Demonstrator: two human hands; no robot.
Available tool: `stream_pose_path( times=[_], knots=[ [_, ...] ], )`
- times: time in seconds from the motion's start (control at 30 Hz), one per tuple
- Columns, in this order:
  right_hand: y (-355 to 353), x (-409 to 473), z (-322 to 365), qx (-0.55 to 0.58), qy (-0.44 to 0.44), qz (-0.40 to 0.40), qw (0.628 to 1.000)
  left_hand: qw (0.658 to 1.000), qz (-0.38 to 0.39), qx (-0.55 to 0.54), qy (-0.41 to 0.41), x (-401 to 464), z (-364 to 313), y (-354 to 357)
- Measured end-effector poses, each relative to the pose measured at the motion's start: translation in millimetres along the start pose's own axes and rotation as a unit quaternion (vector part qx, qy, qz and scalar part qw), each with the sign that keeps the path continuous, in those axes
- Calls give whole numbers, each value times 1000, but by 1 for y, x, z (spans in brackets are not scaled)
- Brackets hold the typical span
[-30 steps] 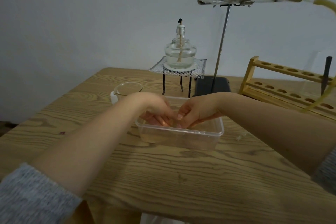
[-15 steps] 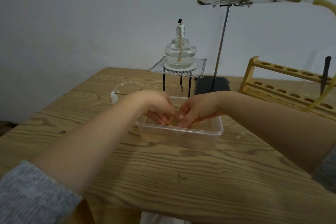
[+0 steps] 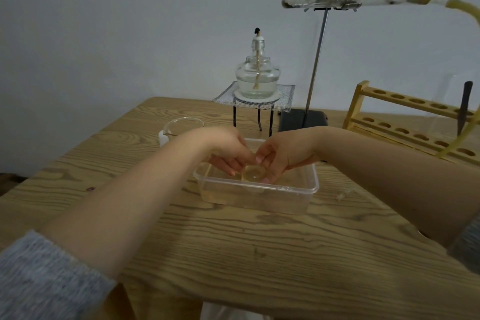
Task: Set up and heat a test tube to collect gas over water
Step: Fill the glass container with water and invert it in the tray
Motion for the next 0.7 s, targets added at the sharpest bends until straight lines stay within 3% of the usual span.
stream_pose_path(
  times=[0.23, 0.4, 0.53, 0.7],
  knots=[
    [-5, -4, 11, -131, -10, -97, 987, 995, -66, 49, 51, -6, -8, -5],
    [-7, -14, 20, -260, -18, -234, 936, 979, -143, 102, 105, -10, -14, -5],
    [-2, -23, 23, -262, -44, -307, 914, 957, -215, 139, 133, -15, -17, -4],
    [4, -30, 21, -262, -50, -305, 914, 943, -220, 193, 160, -25, -23, 4]
  ],
)
Point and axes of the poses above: each hand's wrist, its own x-axis towards the middle knuckle, its own y-axis out of the palm, z = x × y, the point moved 4 cm from there along x, towards the middle knuckle, and after that the axes turned 7 degrees about z, right-handed, at the moved point
